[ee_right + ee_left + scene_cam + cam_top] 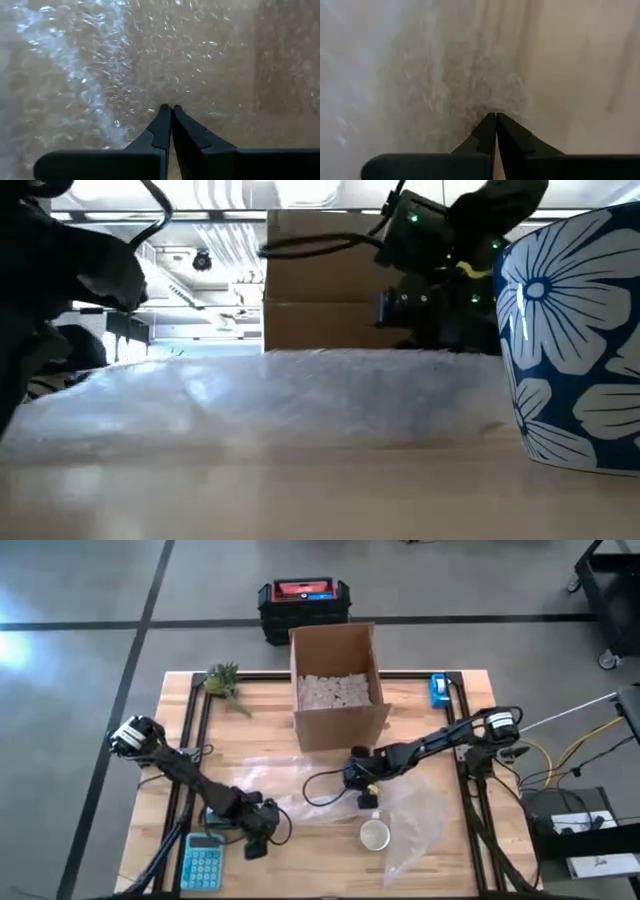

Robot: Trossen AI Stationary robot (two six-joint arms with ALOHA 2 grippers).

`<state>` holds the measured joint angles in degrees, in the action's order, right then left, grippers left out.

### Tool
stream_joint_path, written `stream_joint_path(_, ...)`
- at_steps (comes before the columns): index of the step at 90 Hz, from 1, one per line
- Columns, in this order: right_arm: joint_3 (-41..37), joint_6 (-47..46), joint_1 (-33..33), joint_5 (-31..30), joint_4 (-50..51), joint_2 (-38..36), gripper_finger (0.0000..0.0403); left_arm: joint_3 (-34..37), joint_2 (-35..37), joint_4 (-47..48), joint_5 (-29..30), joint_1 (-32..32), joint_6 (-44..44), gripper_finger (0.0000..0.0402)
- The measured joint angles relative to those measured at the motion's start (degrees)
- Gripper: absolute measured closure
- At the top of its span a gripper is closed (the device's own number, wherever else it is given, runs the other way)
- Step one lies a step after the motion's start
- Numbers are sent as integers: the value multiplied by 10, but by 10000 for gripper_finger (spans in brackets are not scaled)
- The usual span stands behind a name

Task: Wrap mug
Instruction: Prepare the left bubble wrap, then wrap the green mug with the bubble wrap

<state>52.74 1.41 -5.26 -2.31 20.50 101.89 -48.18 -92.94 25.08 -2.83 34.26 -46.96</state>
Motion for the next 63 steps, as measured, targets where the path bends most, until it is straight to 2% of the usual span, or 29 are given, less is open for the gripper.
stream_joint_path(18, -7, 8, 13, -67, 103, -53, 401, -1, -13, -6, -43, 6, -1, 402)
stream_joint_path(38, -7, 6, 16, -69, 96, -83, 401, -12, -3, 22, -68, 7, -1, 402)
stream_joint_path(44, -7, 6, 16, -69, 85, -90, 401, -33, 12, 45, -37, 8, 4, 402)
stream_joint_path(56, -6, 5, 16, -69, 67, -103, 401, -71, 39, 79, 64, 7, 27, 402)
stream_joint_path(63, -6, 6, 16, -68, 57, -104, 401, -80, 46, 70, 146, 7, 48, 399)
